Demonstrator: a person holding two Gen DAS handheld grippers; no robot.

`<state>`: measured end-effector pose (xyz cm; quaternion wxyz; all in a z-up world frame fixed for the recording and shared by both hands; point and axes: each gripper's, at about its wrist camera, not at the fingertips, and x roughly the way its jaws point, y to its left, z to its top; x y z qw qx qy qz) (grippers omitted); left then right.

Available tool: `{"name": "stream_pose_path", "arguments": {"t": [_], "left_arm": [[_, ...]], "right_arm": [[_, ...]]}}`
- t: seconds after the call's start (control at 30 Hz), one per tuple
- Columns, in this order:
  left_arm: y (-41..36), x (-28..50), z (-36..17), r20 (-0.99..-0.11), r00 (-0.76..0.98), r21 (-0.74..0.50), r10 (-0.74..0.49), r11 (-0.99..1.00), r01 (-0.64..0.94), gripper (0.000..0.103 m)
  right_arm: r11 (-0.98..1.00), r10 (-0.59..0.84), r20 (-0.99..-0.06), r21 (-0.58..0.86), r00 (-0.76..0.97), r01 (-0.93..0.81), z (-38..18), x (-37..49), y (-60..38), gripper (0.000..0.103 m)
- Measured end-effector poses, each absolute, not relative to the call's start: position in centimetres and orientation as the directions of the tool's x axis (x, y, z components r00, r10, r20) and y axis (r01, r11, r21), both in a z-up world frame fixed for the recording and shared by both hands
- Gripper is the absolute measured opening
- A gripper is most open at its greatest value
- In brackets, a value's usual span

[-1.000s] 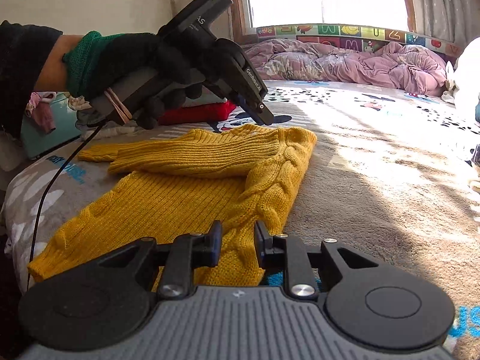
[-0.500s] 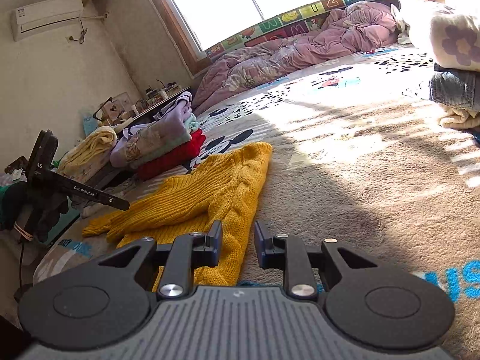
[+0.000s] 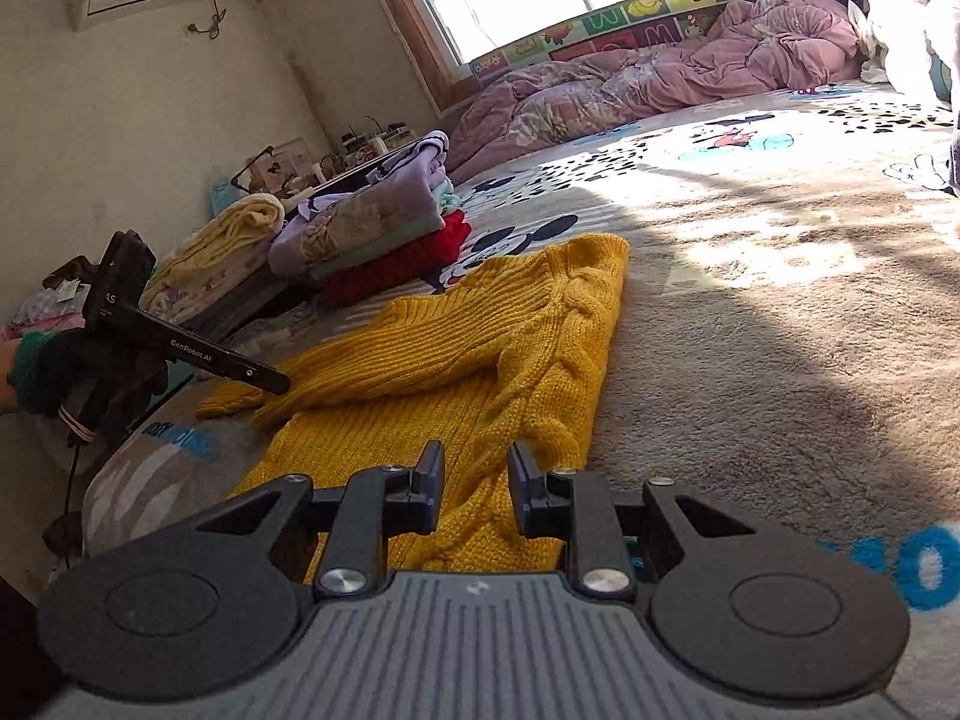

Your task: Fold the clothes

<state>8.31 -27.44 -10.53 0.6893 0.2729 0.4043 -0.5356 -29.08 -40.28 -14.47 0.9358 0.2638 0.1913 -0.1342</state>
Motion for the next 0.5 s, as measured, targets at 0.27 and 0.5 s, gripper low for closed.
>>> {"name": "stream_pose_path", "arguments": {"t": [0.27,0.5], "left_arm": [[-27.2,5.5,-7.2,-0.817,0.112,0.016,-0.566,0.172,0.985,0.006],[-27.8,-0.3,1.8,-0.687,0.093,0.032,-0.720,0.097,0.995,0.005]], "right_arm": [[0.803,-0.139,-0.434,0.477,0.890,0.358,-15.3,-28.8,-40.9,0.026],[0.739,-0.109,-0.402,0.578,0.909,0.345,-15.7,-29.6,-41.8,0.026]]}}
